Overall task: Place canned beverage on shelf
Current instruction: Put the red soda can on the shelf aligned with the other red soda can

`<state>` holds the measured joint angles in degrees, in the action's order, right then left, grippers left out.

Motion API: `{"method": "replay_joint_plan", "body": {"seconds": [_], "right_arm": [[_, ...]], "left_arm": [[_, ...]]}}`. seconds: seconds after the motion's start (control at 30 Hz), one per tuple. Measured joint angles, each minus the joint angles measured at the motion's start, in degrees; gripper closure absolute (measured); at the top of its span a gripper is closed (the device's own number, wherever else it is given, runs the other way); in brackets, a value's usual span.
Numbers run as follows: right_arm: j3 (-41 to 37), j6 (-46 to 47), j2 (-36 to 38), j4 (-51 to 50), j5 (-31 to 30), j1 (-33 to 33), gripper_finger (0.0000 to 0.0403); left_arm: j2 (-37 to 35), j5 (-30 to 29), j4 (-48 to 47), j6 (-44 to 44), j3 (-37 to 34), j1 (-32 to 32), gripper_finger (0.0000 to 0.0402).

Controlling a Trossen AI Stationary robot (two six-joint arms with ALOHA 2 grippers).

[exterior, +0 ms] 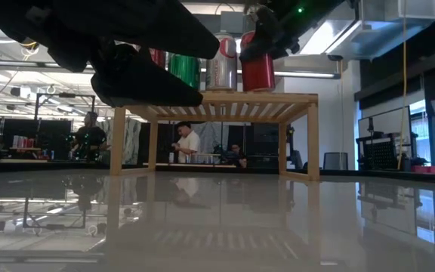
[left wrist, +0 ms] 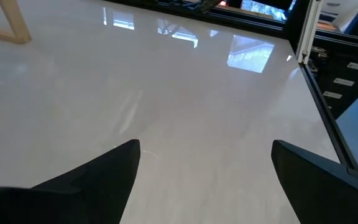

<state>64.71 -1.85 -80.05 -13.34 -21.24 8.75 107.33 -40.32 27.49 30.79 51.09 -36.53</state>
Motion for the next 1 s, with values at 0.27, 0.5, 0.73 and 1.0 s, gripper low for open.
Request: {"method": "replay_joint_plan", "body": {"seconds": [0.27, 0.5, 0.73, 1.0], "right_arm": [[0.0, 0.0, 0.0, -0.3, -0.1, 0.0, 0.0073], [0.0, -0.3, 0.0, -0.2, -1.8, -0.1, 0.0029], [0.8, -0.4, 0.0, -0.7, -2.2, -0.1, 0.0063], [5.6, -0.4, 0.1, -4.2, -2.5, -0.1, 0.0046]], "left_arm": [[0.0, 0.4, 0.0, 0.0, 0.0, 0.0, 0.0048], [0.0, 1.1, 0.0, 0.2, 0.0, 0.0, 0.0048], [0.0, 1.0, 0.0, 0.2, 0.0, 0.0, 0.0048], [0.0, 1.0, 0.0, 0.2, 0.0, 0.0, 0.0048]]}}
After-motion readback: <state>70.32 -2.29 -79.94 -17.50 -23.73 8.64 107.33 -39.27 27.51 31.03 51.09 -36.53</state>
